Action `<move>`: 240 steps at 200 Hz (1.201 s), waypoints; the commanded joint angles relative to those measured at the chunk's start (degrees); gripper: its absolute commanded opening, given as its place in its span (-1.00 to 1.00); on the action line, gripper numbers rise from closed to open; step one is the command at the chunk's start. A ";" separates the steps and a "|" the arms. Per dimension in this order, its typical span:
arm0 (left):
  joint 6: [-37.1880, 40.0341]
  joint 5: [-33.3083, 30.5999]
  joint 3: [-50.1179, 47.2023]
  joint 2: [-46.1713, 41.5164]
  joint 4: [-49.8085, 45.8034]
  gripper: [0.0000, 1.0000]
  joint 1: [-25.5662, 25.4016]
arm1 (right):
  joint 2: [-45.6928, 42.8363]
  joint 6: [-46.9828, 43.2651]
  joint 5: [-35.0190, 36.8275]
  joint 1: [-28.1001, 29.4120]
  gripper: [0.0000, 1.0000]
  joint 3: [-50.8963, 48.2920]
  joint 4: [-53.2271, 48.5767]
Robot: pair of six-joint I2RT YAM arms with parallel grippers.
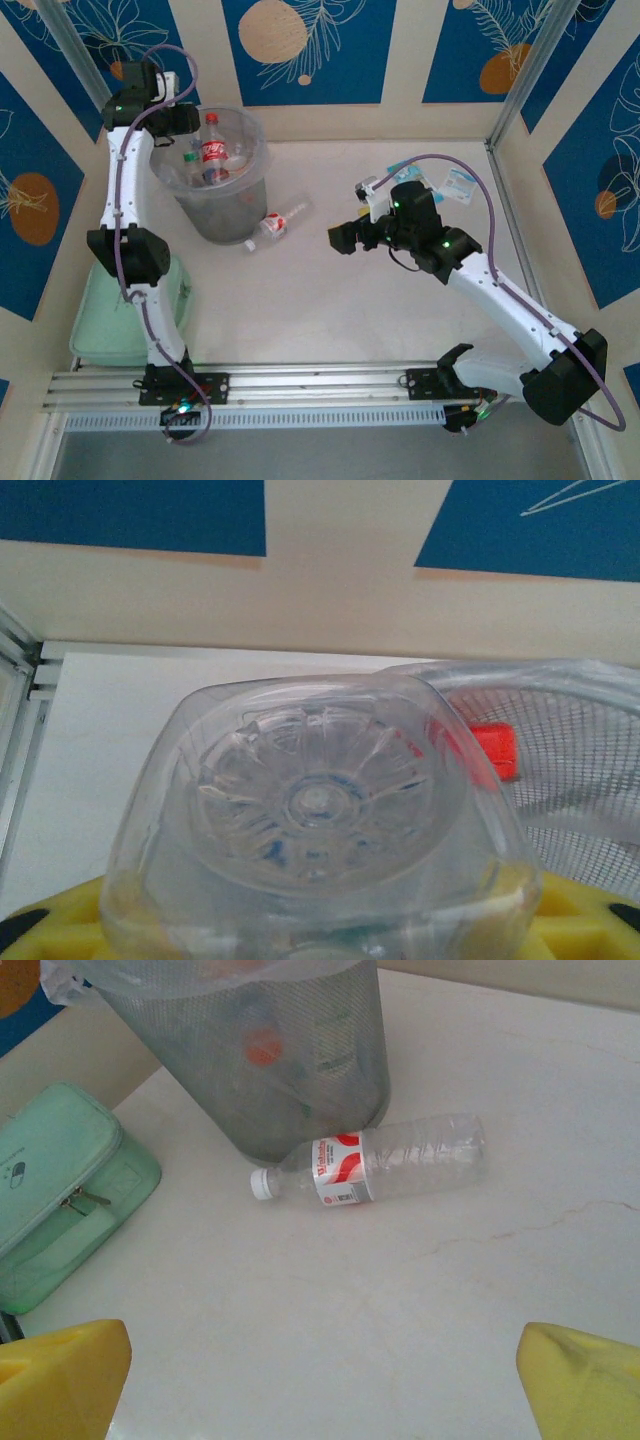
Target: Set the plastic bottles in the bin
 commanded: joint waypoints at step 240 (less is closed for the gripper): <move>-0.22 2.31 -1.14 -3.76 -3.51 0.53 -5.69 | 22.63 37.66 0.66 -0.83 0.79 6.10 1.05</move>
